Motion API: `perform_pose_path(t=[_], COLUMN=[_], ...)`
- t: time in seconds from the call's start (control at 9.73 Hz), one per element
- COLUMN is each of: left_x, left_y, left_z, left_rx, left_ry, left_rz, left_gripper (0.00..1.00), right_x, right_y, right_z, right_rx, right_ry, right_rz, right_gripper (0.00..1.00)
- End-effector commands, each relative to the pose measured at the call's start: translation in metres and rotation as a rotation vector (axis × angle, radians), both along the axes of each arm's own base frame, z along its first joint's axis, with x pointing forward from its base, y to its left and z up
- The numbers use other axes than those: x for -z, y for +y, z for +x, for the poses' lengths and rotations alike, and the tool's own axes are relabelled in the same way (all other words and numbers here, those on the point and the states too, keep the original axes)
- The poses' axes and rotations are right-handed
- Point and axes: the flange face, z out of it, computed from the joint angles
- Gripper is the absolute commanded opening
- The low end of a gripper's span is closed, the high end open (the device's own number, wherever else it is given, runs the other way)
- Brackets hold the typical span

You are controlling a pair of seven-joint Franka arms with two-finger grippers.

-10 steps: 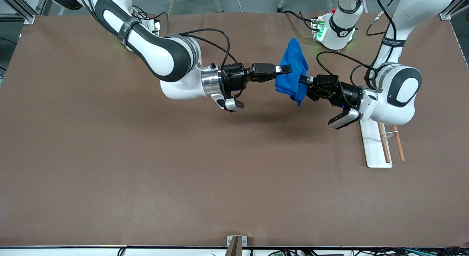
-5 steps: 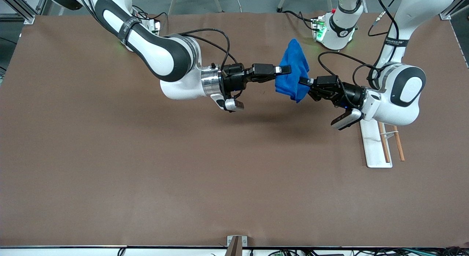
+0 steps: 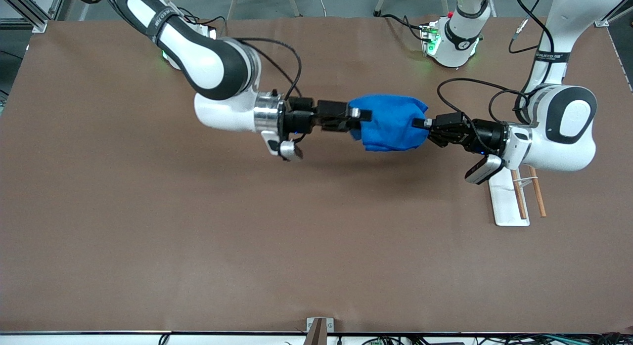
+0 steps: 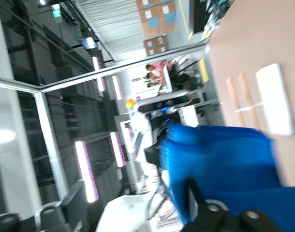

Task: Right arm passes towel to left arm to hang
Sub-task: 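Open the right gripper to release the towel to the left gripper, then carry the towel over the sticks with the left gripper while the right gripper withdraws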

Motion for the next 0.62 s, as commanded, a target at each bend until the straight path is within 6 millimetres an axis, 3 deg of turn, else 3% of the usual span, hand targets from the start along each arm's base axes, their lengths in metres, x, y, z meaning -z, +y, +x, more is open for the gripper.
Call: perform_pose_path(t=[0.0, 0.21, 0.41, 0.51], left_x=[-0.002, -0.020, -0.018, -0.003], left_y=[0.035, 0.086, 0.135, 0.167], left_z=[0.015, 0.029, 0.029, 0.030], left_rx=[0.012, 0.061, 0.069, 0.029], left_ry=[-0.040, -0.131, -0.130, -0.091], left_rz=[0.212, 0.449, 0.614, 0.642], left_gripper=[0.00, 0.00, 0.00, 0.00], right_x=[0.024, 0.052, 0.058, 0.062], right_y=[-0.060, -0.135, -0.202, -0.221], right_z=[0.038, 0.075, 0.100, 0.104], right_rx=[-0.044, -0.152, -0.222, -0.249], right_ry=[-0.102, -0.172, -0.176, -0.157], right_rz=[-0.114, -0.232, -0.437, -0.537], right_gripper=[1.00, 1.00, 1.00, 1.00])
